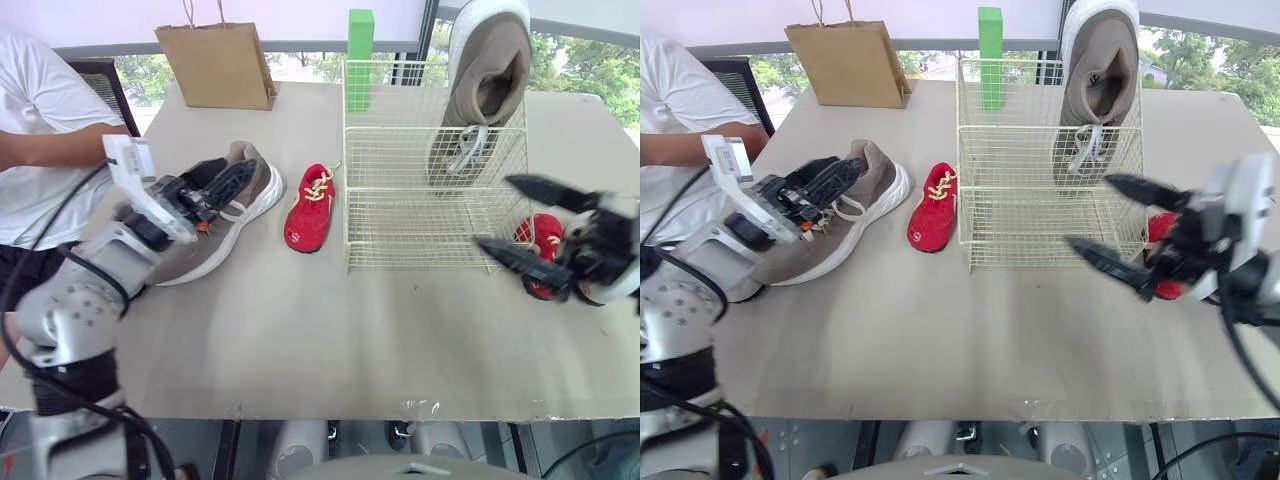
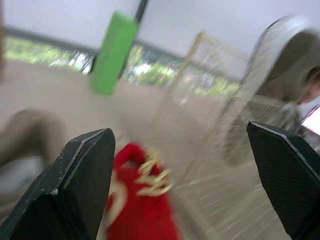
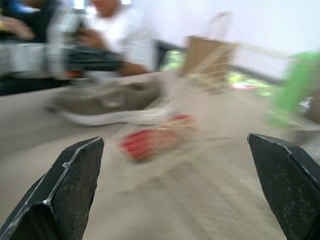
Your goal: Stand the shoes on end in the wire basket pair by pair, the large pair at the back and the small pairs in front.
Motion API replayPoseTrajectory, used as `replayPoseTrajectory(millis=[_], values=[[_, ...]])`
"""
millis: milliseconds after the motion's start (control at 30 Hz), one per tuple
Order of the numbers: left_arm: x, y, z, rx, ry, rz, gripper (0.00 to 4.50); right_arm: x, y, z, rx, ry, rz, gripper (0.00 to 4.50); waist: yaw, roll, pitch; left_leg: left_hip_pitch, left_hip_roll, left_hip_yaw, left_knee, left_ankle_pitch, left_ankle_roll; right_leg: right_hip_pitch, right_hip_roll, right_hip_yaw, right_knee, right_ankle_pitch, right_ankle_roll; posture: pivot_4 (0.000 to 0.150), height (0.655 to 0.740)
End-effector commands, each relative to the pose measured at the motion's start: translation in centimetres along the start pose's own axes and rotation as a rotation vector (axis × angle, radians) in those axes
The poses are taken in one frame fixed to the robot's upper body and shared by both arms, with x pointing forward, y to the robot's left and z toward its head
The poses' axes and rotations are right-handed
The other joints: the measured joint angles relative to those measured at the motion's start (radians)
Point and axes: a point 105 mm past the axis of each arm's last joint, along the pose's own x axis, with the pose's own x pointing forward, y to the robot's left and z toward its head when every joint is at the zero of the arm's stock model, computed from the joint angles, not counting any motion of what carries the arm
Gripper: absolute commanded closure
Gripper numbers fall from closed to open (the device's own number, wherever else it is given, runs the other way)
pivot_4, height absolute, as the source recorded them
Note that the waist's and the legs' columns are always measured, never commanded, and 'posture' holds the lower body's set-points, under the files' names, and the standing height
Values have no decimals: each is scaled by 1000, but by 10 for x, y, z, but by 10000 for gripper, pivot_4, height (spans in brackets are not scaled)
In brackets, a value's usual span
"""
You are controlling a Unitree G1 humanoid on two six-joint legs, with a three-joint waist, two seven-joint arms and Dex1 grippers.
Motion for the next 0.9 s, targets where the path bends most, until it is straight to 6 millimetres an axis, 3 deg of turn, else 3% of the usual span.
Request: replayPoseTrajectory(millis=[33,200,333,467,567,667,733,900], values=[[-13,28,12,97,164,46,0,17,20,3,-36,-33,77,450,0,-1,0,0,0,1,0,0,0,-1,-1,0,0,0,0,1500,7400],[-28,77,25,175,411,58,0,38,34,6,-4,-84,175,450,13,-1,0,-3,-2,3,-4,0,0,-5,-1,-5,-4,0,-1,1500,7400],[-22,101,16,307,655,15,0,39,41,2,-5,-90,180,450,33,-3,-1,-3,-5,7,-13,3,-3,-6,-2,-5,-9,3,-5,1500,7400],[-2,93,-3,337,845,-104,0,36,42,8,-31,-117,123,450,45,-6,-2,-14,-6,9,-11,4,4,-13,0,-6,-13,3,-4,1500,7400],[16,88,-29,392,934,-161,0,33,44,5,-36,-99,66,450,46,-8,-3,-19,-8,9,-9,3,6,-15,0,-6,-13,5,2,1500,7400],[19,79,-56,364,1046,-244,0,29,54,7,-18,-100,58,450,45,-8,-3,-18,-10,9,-9,2,8,-15,-3,-6,-13,3,5,1500,7400],[18,72,-68,310,1080,-292,4962,25,57,4,-10,-65,59,0,45,-6,-4,-16,-11,9,-9,1,9,-13,-5,-6,-12,2,7,1500,7400],[16,64,-70,168,1026,-324,24759,15,57,2,14,-15,37,0,45,-5,-6,-16,-12,10,-4,-3,16,-11,-8,-5,-12,2,8,1500,7400]])
